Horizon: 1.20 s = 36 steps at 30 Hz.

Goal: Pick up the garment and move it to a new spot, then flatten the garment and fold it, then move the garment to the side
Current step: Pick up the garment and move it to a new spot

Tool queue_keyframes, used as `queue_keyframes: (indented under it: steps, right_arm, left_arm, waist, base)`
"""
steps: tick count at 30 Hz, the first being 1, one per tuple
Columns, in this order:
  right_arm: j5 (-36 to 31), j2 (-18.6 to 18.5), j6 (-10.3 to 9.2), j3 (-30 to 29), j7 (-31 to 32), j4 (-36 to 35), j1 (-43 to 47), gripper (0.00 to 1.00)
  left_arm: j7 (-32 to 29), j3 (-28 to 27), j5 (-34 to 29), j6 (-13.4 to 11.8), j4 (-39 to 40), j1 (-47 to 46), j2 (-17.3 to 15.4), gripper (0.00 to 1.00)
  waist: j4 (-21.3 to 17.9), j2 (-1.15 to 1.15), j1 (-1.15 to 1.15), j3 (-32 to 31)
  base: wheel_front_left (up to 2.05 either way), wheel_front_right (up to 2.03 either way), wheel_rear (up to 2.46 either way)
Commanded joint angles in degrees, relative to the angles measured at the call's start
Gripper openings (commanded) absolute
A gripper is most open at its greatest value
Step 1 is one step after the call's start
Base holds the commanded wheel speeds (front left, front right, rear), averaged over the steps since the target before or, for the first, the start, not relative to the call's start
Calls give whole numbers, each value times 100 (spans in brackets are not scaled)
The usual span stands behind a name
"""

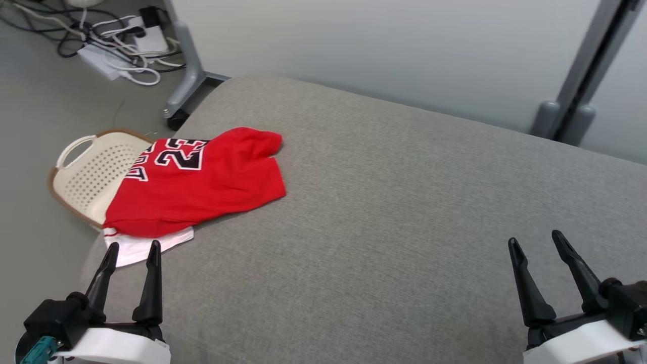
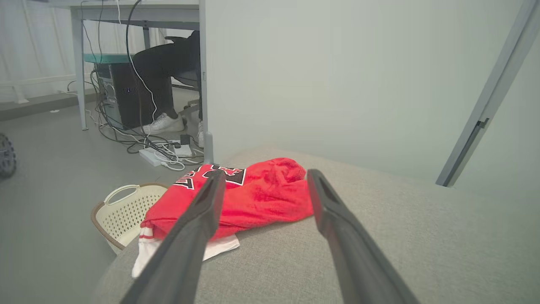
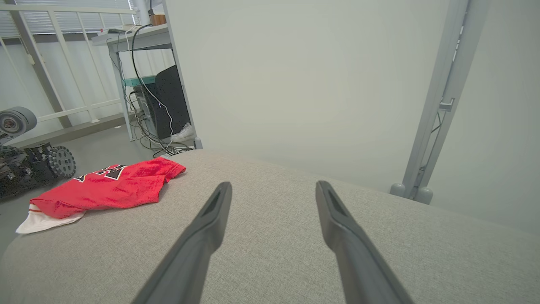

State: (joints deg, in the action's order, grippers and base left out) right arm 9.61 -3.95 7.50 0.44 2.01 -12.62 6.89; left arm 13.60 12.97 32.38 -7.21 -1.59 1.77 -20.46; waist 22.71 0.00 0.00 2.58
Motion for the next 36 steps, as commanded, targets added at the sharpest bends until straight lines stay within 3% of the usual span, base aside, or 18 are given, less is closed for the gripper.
queue_keyframes:
  steps: [1, 6, 25, 30, 36]
  right_arm:
    - [-8, -50, -1, 9, 38, -56, -67, 100]
    - [-23, -70, -1, 118, 44, -57, -106, 100]
    - [29, -78, -1, 181, 86, 28, -218, 100]
    - [-36, -91, -1, 91, 162, -150, -249, 100]
    - [-171, -234, -1, 187, 359, -426, -539, 100]
  left_arm:
    - [27, -41, -2, -16, -15, -61, -3, 100]
    - [62, -106, 40, -6, -53, 7, 15, 100]
    - [163, -285, -95, 181, 90, -59, 160, 100]
    - [166, -284, -171, 329, 50, -528, 262, 100]
    - [161, -619, -27, 629, -344, -1487, 613, 100]
  waist:
    - [413, 0, 0, 49]
    - [754, 0, 0, 40]
    - [794, 0, 0, 173]
    - [755, 0, 0, 382]
    - [375, 0, 0, 954]
  base:
    - [0, 0, 0]
    - [0, 0, 0]
    - [0, 0, 0]
    - [0, 0, 0]
    - [0, 0, 0]
